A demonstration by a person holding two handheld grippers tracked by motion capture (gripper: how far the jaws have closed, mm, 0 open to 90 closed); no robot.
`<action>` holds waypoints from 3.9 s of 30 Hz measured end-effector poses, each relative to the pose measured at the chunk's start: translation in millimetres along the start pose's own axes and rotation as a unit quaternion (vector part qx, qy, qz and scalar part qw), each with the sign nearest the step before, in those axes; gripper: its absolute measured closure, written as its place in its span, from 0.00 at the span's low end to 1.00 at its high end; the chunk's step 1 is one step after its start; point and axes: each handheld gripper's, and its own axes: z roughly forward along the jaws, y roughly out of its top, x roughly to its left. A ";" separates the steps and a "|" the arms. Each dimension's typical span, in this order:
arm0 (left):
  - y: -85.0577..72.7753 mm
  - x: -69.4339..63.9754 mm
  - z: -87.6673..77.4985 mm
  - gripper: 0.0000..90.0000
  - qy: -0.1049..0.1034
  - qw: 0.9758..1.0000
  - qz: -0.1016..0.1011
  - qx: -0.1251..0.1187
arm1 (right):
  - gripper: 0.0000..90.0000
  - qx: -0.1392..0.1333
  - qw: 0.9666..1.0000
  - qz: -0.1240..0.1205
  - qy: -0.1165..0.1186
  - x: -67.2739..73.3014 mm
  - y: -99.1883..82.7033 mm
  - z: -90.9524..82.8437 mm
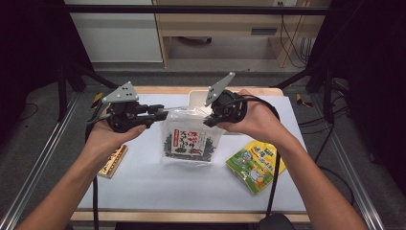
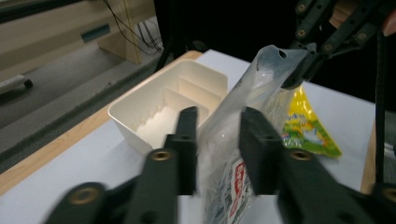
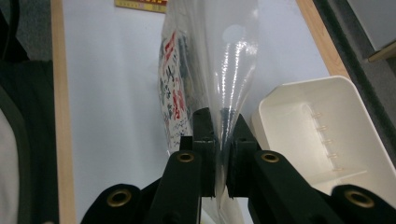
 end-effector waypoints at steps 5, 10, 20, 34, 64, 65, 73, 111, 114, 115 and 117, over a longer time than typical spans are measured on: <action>-2.7 -1.8 -16.3 0.36 0.025 0.998 -0.026 -0.048 | 0.96 -0.002 0.999 0.033 -0.016 -3.2 7.1 -21.2; -19.6 -4.0 -19.8 0.27 0.063 0.997 -0.032 -0.023 | 0.96 -0.017 0.996 0.074 -0.044 -13.3 13.1 -46.8; -68.2 -5.4 3.3 0.15 0.087 0.994 -0.053 0.028 | 0.96 -0.046 0.983 0.146 -0.101 -54.3 20.0 -82.8; -148.7 -15.1 11.8 0.15 0.123 0.989 -0.066 0.040 | 0.97 -0.080 0.956 0.219 -0.180 -99.7 22.4 -86.0; -178.6 -11.9 7.4 0.15 0.116 0.989 -0.079 0.056 | 0.97 -0.077 0.947 0.274 -0.146 -142.6 10.3 -16.0; -178.7 -12.3 8.0 0.15 0.115 0.989 -0.078 0.057 | 0.97 -0.077 0.947 0.277 -0.144 -142.7 9.6 -13.7; -178.6 -12.2 8.0 0.15 0.114 0.989 -0.077 0.056 | 0.97 -0.083 0.944 0.289 -0.133 -144.7 0.7 2.0; -179.1 -11.4 8.6 0.15 0.114 0.989 -0.078 0.060 | 0.94 -0.093 0.938 0.312 -0.122 -149.7 -31.2 25.7; -179.1 -11.2 8.4 0.15 0.114 0.989 -0.077 0.061 | 0.92 -0.094 0.937 0.309 -0.130 -149.9 -31.7 26.0; -179.0 -11.1 8.2 0.15 0.114 0.989 -0.077 0.060 | 0.90 -0.093 0.938 0.305 -0.135 -149.9 -31.9 26.0; -179.1 -10.9 8.0 0.15 0.115 0.989 -0.077 0.060 | 0.87 -0.091 0.939 0.302 -0.140 -149.7 -32.1 25.5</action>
